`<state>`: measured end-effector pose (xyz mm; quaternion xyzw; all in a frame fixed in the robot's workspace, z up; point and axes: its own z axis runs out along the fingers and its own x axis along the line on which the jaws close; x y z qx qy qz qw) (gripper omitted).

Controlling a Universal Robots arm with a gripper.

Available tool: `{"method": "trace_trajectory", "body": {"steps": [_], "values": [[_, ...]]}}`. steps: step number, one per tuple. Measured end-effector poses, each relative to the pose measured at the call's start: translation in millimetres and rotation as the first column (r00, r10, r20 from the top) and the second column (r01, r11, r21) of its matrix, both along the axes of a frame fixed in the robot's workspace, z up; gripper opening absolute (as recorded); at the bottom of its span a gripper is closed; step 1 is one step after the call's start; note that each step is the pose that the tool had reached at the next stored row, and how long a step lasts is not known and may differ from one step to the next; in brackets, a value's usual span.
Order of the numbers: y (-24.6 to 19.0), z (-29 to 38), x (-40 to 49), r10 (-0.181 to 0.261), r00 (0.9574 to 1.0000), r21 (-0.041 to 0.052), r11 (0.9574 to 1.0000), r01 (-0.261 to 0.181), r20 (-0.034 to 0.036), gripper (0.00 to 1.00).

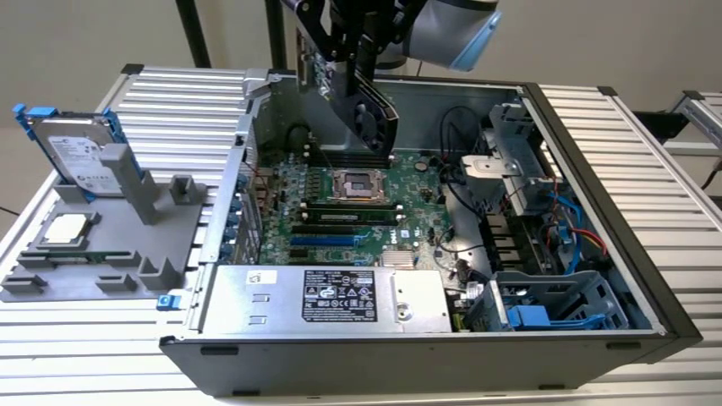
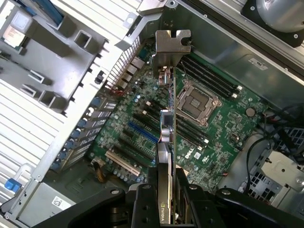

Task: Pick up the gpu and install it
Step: 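Insert the gpu into the slot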

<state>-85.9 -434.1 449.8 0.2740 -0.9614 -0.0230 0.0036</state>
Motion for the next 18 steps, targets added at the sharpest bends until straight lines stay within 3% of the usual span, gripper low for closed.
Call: {"method": "trace_trajectory", "body": {"steps": [18], "values": [[0.0,0.0,0.0,0.027,0.9996,0.0000,0.9996,-0.027,0.0000,0.00]]}}
